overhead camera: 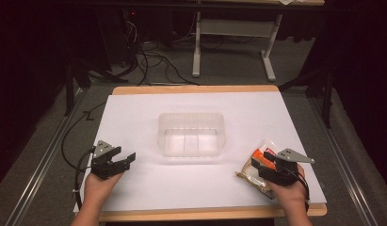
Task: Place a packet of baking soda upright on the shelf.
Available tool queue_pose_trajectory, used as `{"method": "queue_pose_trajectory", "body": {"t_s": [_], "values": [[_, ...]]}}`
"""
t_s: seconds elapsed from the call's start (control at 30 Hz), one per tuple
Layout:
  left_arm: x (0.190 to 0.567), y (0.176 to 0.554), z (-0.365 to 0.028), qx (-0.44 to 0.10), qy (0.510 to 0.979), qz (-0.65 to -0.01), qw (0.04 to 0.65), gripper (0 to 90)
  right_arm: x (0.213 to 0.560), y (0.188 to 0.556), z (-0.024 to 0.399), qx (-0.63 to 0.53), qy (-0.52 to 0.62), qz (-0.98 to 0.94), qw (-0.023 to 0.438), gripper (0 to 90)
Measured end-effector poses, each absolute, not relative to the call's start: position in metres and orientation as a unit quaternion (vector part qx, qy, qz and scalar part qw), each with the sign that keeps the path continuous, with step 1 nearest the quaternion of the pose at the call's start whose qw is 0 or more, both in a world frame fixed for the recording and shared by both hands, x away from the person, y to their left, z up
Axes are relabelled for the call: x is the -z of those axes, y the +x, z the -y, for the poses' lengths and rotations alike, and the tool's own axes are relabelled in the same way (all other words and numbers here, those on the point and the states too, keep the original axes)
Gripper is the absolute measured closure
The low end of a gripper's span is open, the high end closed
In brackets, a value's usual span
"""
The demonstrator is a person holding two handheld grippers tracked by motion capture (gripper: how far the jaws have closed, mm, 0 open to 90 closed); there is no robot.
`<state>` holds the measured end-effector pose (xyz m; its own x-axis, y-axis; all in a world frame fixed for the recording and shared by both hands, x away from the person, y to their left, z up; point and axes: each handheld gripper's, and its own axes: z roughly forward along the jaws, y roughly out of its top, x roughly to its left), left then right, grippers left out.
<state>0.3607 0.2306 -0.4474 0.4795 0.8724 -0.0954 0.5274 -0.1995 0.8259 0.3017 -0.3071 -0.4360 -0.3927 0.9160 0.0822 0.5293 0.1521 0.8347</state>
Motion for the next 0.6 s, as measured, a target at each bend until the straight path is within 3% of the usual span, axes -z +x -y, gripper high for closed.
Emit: {"method": "queue_pose_trajectory", "body": {"t_s": [0.6], "values": [[0.451,0.359,-0.220,-0.204,0.772,-0.447,0.404,28.3,0.438,0.303,0.335,-0.385,0.527,-0.713,0.257,36.6]]}}
